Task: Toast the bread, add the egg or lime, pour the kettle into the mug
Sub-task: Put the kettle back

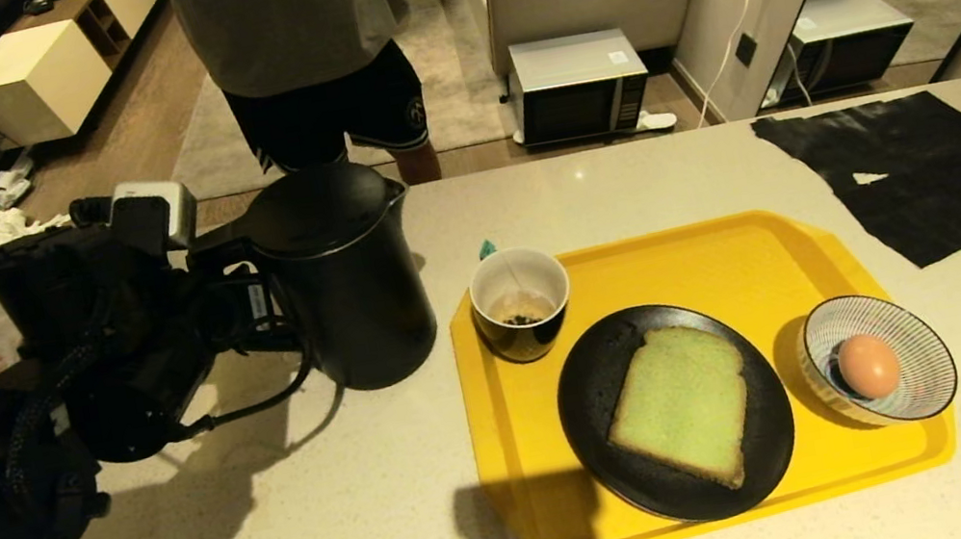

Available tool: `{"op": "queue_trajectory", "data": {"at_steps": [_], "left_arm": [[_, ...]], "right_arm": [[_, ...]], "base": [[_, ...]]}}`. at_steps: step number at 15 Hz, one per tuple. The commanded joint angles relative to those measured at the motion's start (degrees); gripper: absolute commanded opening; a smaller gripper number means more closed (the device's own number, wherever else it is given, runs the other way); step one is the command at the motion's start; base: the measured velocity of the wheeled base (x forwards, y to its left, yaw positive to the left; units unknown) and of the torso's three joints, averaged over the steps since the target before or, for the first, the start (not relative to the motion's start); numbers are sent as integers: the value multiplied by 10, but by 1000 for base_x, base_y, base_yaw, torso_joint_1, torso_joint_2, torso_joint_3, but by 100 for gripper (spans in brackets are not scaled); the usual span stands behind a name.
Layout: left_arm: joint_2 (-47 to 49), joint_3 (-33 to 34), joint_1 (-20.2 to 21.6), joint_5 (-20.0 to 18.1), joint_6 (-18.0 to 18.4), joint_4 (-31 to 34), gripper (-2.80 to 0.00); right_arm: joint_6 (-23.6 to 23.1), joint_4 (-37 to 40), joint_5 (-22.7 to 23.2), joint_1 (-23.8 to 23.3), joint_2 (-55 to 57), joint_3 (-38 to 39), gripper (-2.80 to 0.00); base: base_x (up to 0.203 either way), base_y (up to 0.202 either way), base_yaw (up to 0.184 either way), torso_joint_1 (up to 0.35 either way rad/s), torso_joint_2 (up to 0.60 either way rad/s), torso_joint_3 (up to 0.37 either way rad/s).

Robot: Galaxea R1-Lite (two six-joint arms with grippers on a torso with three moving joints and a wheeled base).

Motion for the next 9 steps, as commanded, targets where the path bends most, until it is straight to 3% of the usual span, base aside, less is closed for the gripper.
{"op": "queue_trajectory", "data": {"at_steps": [1, 9], "left_arm": [[-2, 19, 13, 2, 17, -11, -280], [-25, 62, 46, -10, 18, -12, -280]], "right_arm": [[0, 0, 0, 0, 1, 16, -280], [0, 0, 0, 0, 1, 15, -280]], "base": [[0, 0, 0, 0, 0, 0], [0, 0, 0, 0, 0, 0]]}}
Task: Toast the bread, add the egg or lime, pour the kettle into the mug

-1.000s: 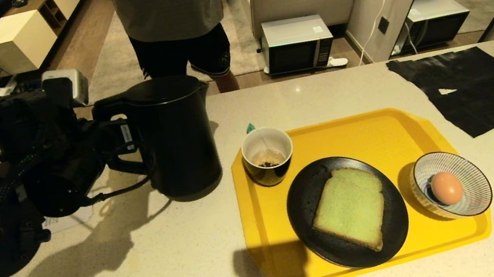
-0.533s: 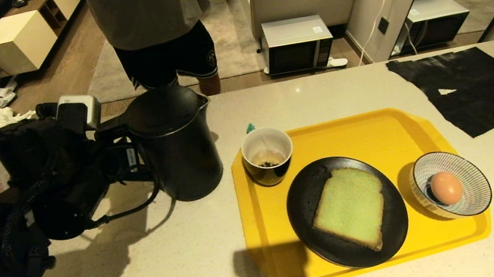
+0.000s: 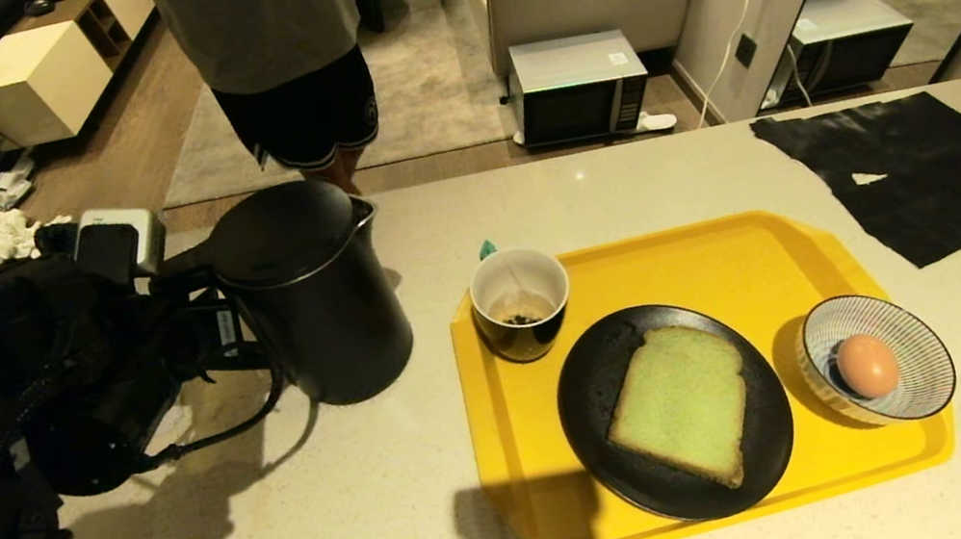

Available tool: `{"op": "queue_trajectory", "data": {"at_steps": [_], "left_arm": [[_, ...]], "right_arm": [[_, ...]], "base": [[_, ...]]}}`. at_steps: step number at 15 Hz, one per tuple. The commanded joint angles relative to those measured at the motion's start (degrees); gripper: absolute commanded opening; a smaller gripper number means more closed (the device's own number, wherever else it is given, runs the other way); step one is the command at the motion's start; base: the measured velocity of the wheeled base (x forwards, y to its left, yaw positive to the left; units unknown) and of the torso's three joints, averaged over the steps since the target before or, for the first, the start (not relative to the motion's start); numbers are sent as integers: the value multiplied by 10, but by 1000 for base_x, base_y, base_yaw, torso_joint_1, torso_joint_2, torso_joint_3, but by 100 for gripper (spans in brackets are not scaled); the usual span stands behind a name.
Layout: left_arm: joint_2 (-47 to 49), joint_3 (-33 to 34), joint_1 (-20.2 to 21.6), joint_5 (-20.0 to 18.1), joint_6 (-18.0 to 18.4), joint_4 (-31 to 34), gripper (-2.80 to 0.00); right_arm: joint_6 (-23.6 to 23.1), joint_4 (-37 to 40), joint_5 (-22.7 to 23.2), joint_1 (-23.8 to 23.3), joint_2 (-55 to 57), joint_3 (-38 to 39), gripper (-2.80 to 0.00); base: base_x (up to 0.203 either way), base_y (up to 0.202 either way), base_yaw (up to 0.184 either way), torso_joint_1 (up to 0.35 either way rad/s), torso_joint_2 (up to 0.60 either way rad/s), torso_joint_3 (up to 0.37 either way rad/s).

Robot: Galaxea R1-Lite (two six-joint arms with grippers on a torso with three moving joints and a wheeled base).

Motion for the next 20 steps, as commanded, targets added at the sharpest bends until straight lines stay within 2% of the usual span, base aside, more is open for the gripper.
{"op": "queue_trajectory", "data": {"at_steps": [1, 3, 4, 10, 14, 20], "left_arm": [[-8, 19, 15, -16, 2, -2, -280], [-12, 28, 20, -20, 3, -1, -280], [-15, 28, 20, -20, 4, -1, 0], [-25, 28, 15, -22, 8, 6, 0], [-55, 69, -11, -25, 10, 17, 0], [-137, 115, -24, -27, 9, 45, 0]], "right_arm": [[0, -1, 0, 1, 1, 16, -280], [0, -1, 0, 1, 1, 16, -280], [0, -1, 0, 0, 1, 15, -280], [0, -1, 0, 0, 1, 16, -280], [0, -1, 0, 0, 1, 16, -280], [0, -1, 0, 1, 1, 16, -280]], "base": [[0, 0, 0, 0, 0, 0], [0, 0, 0, 0, 0, 0], [0, 0, 0, 0, 0, 0], [0, 0, 0, 0, 0, 0], [0, 0, 0, 0, 0, 0], [0, 0, 0, 0, 0, 0]]}}
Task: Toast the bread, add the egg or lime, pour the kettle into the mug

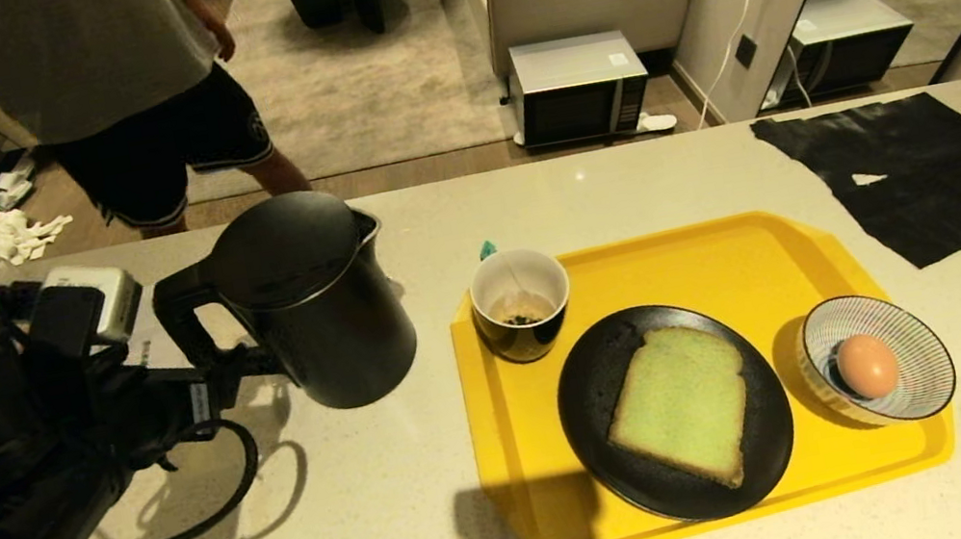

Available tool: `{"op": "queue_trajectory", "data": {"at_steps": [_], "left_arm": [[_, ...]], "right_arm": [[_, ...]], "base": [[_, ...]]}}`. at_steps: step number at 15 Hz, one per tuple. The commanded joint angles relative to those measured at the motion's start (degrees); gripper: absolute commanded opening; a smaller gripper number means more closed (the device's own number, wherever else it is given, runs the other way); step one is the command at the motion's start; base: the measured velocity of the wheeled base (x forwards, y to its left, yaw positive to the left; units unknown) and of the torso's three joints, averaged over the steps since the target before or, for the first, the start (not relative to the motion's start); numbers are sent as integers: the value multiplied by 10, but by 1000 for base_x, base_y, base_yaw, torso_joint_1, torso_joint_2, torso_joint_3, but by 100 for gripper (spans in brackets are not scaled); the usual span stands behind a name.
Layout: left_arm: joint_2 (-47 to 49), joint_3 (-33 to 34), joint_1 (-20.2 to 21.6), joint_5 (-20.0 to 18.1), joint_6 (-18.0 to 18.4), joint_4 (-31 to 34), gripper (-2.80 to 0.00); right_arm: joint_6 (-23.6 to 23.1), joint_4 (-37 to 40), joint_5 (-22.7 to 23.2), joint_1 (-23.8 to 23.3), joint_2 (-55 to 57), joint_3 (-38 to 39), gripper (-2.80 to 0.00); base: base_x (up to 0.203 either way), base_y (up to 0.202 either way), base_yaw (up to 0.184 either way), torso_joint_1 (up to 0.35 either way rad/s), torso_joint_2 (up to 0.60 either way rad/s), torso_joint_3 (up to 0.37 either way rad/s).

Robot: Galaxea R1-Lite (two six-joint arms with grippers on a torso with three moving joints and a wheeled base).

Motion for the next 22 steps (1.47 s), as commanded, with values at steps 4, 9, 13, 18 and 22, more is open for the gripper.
{"op": "queue_trajectory", "data": {"at_steps": [4, 9, 13, 18, 22], "left_arm": [[-100, 63, -7, -8, 5, 12, 0], [-228, 89, 2, -80, -21, 85, -280], [-382, 92, 50, -148, -52, 187, -280], [-616, 147, 124, -205, -75, 317, -280], [-743, 246, 172, -247, -58, 372, -280]], "right_arm": [[-1, 0, 0, 0, 1, 16, -280], [-1, 0, 0, 0, 1, 16, -280], [-1, 0, 0, 0, 1, 16, -280], [0, 0, 0, 0, 1, 15, -280], [0, 0, 0, 0, 1, 15, -280]], "base": [[0, 0, 0, 0, 0, 0], [0, 0, 0, 0, 0, 0], [0, 0, 0, 0, 0, 0], [0, 0, 0, 0, 0, 0], [0, 0, 0, 0, 0, 0]]}}
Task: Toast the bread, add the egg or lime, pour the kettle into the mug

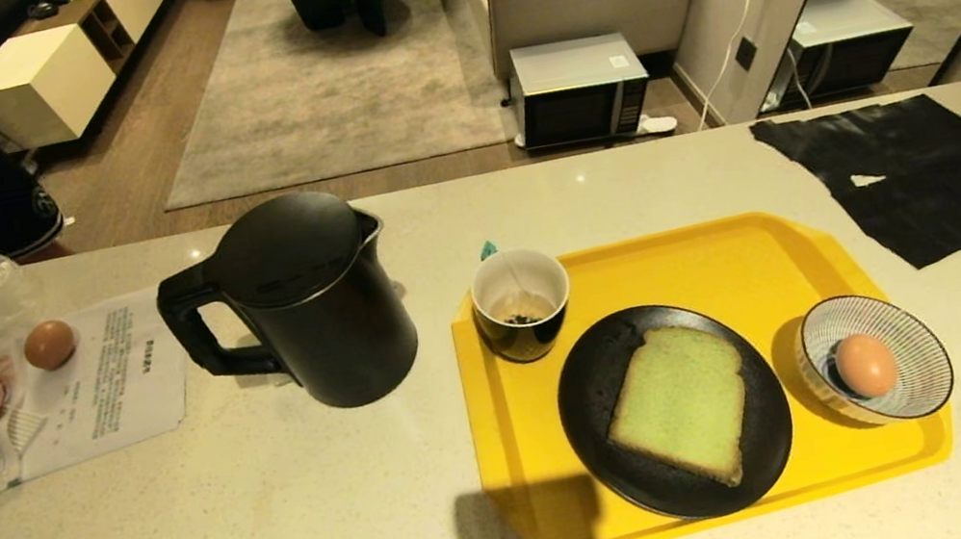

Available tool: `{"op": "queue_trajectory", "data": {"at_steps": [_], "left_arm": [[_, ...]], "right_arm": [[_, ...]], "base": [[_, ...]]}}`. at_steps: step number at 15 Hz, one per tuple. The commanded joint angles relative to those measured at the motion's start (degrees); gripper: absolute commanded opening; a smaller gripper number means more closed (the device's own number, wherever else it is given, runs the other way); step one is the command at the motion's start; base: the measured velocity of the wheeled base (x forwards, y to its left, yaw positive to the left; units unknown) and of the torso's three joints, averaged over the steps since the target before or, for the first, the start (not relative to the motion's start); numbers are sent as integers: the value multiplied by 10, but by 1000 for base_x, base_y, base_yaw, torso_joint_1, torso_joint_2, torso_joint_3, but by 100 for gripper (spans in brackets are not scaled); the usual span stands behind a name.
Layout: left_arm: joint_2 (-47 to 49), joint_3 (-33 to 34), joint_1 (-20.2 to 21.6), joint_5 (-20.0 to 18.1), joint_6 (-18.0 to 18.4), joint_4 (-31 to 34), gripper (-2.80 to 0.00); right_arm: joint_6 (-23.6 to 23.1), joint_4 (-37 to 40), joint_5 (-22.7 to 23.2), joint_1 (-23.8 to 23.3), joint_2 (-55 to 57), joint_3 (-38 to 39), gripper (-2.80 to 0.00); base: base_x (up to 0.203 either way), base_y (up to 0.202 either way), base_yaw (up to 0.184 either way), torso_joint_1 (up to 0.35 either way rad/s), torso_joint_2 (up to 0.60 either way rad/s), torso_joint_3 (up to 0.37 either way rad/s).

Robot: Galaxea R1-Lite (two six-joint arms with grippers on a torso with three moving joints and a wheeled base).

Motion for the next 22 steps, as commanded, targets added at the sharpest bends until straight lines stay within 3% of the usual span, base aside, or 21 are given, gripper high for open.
{"op": "queue_trajectory", "data": {"at_steps": [1, 3, 5, 7, 10, 12, 14, 22], "left_arm": [[-99, 81, 22, -8, 18, 1, -280], [-153, 118, 24, -11, 32, 22, -280], [-158, 123, 25, -5, 13, 67, -280], [-157, 123, 26, -3, 15, 70, -280], [-157, 123, 26, -2, 51, 69, -280], [-156, 122, 26, -5, 44, 70, -280], [-156, 115, 24, -4, 9, 90, -280], [-157, 117, 22, -1, -8, 83, -280]], "right_arm": [[0, 0, 0, 0, 1, 16, -280], [0, 0, 0, 0, 1, 16, -280], [7, 0, 0, 0, 1, 16, -280], [13, 0, -1, 0, 1, 16, -280], [14, 0, -2, 1, 1, 16, -280], [13, 0, -2, 0, 1, 16, -280], [14, 0, -2, 0, 1, 16, -280], [13, 0, -2, 0, 1, 16, -280]], "base": [[0, 0, 0, 0, 0, 0], [0, 0, 0, 0, 0, 0], [0, 0, 0, 0, 0, 0], [0, 0, 0, 0, 0, 0], [0, 0, 0, 0, 0, 0], [0, 0, 0, 0, 0, 0], [0, 0, 0, 0, 0, 0], [0, 0, 0, 0, 0, 0]]}}
